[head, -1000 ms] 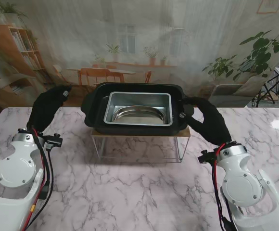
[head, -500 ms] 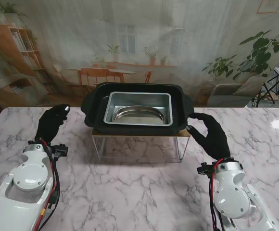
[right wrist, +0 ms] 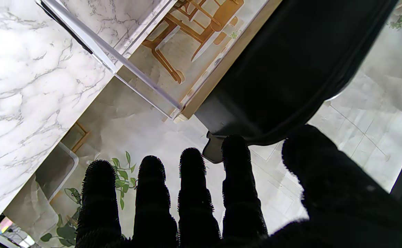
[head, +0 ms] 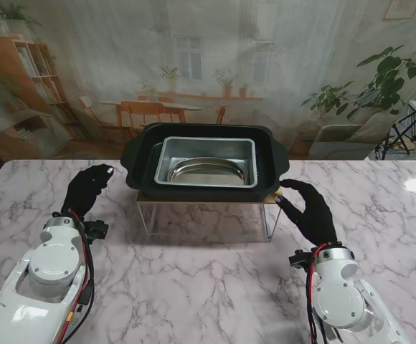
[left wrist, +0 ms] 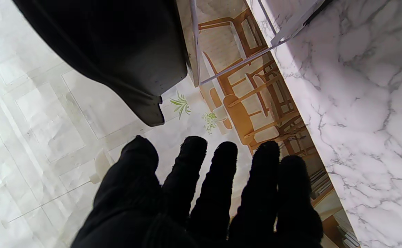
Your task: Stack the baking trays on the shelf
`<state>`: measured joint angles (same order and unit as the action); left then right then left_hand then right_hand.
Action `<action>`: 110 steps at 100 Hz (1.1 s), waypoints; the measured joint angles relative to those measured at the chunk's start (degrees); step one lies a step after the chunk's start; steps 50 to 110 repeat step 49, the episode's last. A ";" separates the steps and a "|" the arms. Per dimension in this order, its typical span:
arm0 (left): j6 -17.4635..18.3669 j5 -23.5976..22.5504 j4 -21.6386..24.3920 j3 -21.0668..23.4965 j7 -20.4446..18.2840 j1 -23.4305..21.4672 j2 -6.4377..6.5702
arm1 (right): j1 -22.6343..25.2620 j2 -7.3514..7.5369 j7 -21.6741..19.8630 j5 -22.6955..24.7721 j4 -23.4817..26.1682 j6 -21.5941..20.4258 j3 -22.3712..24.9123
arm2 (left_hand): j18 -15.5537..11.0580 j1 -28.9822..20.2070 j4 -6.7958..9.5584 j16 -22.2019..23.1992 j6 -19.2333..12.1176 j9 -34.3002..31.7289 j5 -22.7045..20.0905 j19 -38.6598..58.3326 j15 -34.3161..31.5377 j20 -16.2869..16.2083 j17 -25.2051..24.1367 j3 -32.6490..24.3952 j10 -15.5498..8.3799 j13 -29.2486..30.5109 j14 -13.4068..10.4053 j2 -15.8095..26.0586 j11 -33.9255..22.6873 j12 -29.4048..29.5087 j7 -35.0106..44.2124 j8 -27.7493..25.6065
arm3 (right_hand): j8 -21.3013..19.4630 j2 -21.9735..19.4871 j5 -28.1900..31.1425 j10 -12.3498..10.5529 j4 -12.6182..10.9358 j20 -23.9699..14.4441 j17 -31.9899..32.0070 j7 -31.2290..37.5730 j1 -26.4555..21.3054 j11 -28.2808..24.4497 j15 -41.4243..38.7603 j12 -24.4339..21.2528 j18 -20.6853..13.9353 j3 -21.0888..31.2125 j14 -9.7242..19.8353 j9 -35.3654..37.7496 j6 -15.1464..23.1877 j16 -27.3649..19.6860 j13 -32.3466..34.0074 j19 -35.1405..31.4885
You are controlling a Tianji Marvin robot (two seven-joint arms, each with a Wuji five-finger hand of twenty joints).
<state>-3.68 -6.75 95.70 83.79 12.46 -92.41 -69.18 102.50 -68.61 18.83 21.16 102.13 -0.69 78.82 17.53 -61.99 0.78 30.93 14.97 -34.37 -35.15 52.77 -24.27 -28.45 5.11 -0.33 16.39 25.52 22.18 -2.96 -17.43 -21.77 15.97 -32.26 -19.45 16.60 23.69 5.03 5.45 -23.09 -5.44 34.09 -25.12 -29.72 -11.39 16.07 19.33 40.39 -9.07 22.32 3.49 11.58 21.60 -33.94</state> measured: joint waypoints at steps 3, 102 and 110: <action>0.35 -0.17 -0.02 0.09 -0.05 -0.04 0.03 | 0.04 0.00 -0.05 -0.16 0.00 0.00 0.07 | 0.00 0.00 0.00 0.00 0.00 0.00 0.00 0.00 0.00 0.00 0.00 0.00 0.00 0.00 0.00 0.00 -0.48 0.00 0.02 0.00 | 0.00 0.00 0.00 0.01 0.00 -0.02 0.00 0.00 0.00 0.00 0.00 0.00 0.00 0.00 0.00 0.00 0.00 0.06 0.00 0.07; 0.71 -0.10 0.15 0.66 -0.33 -0.37 0.24 | -0.39 0.27 -1.21 0.04 -0.08 -0.27 -0.04 | 0.00 0.00 0.00 0.01 0.01 0.00 0.00 0.01 -0.03 0.00 0.00 0.00 0.00 0.00 0.00 0.00 -0.48 -0.04 0.22 0.00 | 0.00 -0.03 0.00 0.23 0.00 -0.64 0.00 0.00 0.00 0.00 0.00 0.01 0.00 0.00 0.00 0.00 -0.08 0.14 0.00 1.00; 0.71 -0.10 0.15 0.66 -0.33 -0.37 0.24 | -0.39 0.27 -1.21 0.04 -0.08 -0.27 -0.04 | 0.00 0.00 0.00 0.01 0.01 0.00 0.00 0.01 -0.03 0.00 0.00 0.00 0.00 0.00 0.00 0.00 -0.48 -0.04 0.22 0.00 | 0.00 -0.03 0.00 0.23 0.00 -0.64 0.00 0.00 0.00 0.00 0.00 0.01 0.00 0.00 0.00 0.00 -0.08 0.14 0.00 1.00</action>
